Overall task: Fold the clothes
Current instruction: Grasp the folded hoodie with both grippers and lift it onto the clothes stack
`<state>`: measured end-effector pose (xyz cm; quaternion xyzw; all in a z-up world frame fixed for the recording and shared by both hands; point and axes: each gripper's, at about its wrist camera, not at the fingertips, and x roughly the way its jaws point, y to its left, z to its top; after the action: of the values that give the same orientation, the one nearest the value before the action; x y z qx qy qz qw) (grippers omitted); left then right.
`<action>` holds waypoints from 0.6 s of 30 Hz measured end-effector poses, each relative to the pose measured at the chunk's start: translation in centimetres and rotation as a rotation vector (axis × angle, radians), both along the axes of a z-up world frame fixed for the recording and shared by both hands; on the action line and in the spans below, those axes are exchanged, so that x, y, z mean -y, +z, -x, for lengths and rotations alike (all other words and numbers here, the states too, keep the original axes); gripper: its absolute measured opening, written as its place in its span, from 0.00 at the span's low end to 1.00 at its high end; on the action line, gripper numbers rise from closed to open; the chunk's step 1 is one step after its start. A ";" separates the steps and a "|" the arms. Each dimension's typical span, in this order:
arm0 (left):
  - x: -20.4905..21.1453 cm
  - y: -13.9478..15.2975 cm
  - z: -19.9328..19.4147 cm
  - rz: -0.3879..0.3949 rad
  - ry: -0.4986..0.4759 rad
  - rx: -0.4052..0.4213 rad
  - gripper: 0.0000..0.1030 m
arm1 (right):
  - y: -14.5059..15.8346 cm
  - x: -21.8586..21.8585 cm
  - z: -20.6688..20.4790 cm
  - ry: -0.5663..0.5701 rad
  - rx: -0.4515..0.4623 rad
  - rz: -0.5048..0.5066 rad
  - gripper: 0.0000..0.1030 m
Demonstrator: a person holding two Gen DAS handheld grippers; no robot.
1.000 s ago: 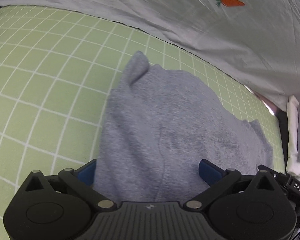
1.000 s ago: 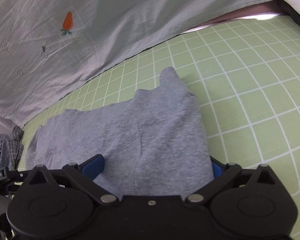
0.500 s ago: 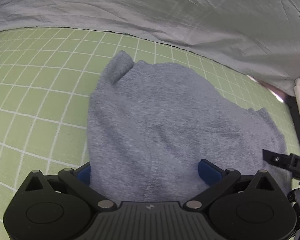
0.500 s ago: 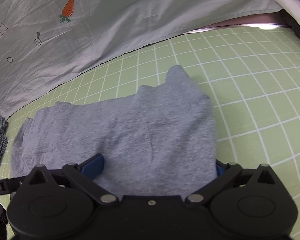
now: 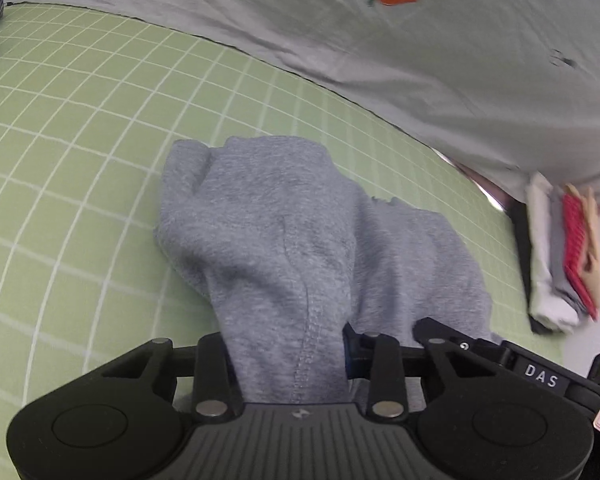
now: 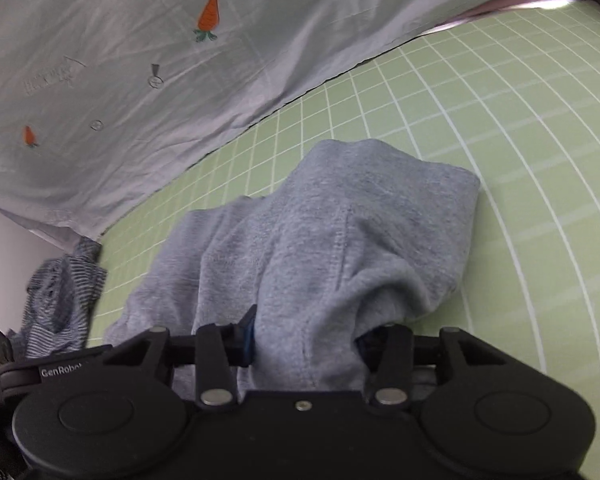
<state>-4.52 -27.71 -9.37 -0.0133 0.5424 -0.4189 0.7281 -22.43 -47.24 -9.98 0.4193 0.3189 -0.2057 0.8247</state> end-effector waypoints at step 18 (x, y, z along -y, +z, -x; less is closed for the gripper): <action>6.1 4.3 17.4 0.235 -0.379 -0.049 0.36 | 6.9 -2.9 22.7 -0.392 -0.007 0.179 0.43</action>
<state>-21.95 -33.85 -5.09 -0.0058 0.5002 -0.6082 0.6163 -45.08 -44.31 -3.05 0.3976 0.2146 -0.3911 0.8018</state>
